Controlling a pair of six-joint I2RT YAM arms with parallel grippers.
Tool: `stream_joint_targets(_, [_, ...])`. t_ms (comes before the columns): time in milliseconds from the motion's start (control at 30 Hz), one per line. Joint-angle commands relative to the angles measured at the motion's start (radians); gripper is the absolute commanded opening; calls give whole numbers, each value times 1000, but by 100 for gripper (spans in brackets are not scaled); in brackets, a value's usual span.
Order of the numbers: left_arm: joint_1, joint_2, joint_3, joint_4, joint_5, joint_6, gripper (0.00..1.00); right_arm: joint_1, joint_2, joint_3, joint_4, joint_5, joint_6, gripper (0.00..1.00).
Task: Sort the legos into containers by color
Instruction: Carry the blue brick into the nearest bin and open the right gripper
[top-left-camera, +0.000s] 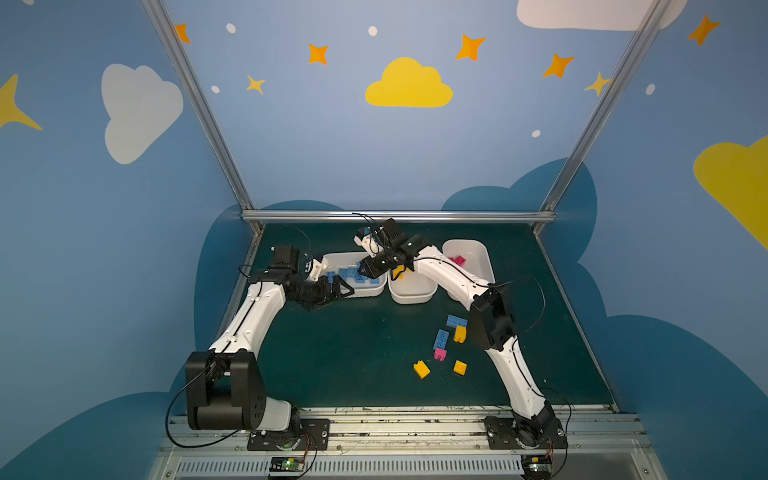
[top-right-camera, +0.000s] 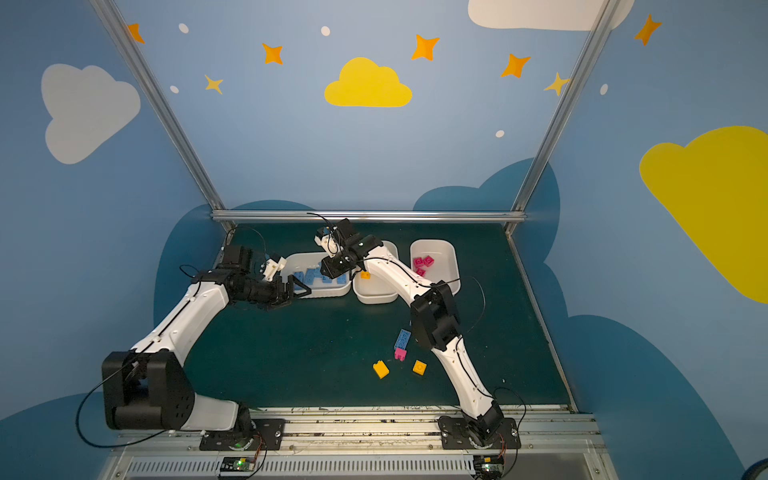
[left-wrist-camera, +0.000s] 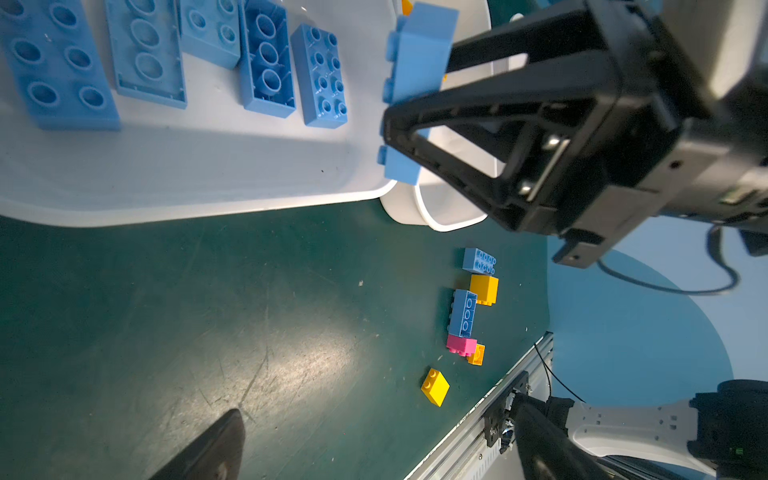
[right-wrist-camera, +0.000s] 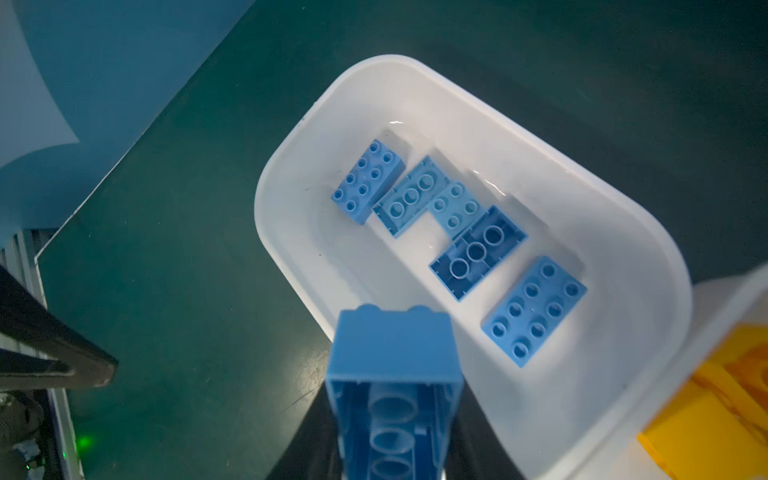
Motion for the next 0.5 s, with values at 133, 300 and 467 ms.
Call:
stream_joint_targets(133, [5, -18, 24, -28, 4, 5, 100, 17, 161, 148, 164, -115, -84, 17])
stream_joint_targets(300, [5, -24, 21, -32, 5, 4, 100, 25, 243, 226, 167, -131, -65, 18])
stream_joint_targets(467, [6, -28, 16, -38, 4, 11, 100, 31, 264, 224, 170, -148, -59, 22])
